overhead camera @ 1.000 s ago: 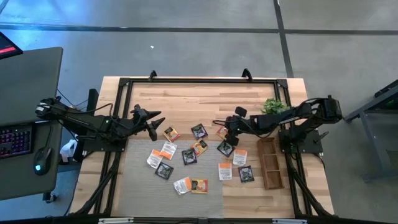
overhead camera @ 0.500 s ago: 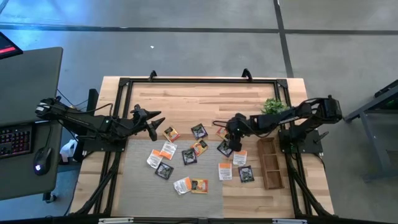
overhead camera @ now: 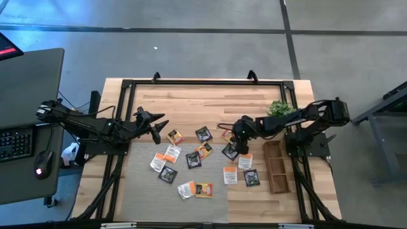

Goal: Pick & Place Tea
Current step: Put the orange tea bag into the top section of the wooden organizer

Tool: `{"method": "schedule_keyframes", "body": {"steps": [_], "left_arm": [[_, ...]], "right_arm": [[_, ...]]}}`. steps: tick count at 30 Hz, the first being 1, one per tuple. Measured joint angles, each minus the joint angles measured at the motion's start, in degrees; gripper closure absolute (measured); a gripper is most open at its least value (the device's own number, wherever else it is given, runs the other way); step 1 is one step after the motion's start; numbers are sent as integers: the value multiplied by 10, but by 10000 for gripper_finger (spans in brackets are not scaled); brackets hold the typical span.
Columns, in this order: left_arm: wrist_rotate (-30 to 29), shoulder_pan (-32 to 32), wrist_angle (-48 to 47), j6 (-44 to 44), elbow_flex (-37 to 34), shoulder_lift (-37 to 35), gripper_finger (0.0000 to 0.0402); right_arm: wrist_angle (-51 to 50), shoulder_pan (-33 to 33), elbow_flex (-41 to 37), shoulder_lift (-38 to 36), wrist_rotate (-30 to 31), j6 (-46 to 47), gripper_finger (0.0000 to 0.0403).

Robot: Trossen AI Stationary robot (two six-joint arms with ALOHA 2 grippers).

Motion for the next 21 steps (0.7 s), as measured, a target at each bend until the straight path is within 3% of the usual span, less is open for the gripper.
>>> {"method": "schedule_keyframes", "body": {"steps": [6, 12, 16, 21], "left_arm": [[25, 0, 0, 0, 0, 0, 225], [83, 0, 0, 0, 0, 0, 225], [115, 0, 0, 0, 0, 0, 225], [145, 0, 0, 0, 0, 0, 225]], "right_arm": [[-26, -2, 0, 4, 28, 23, 203], [-20, -3, 3, 35, 38, 33, 210], [-21, -7, 3, 40, 42, 31, 258], [-26, -8, 3, 41, 50, 46, 371]]}}
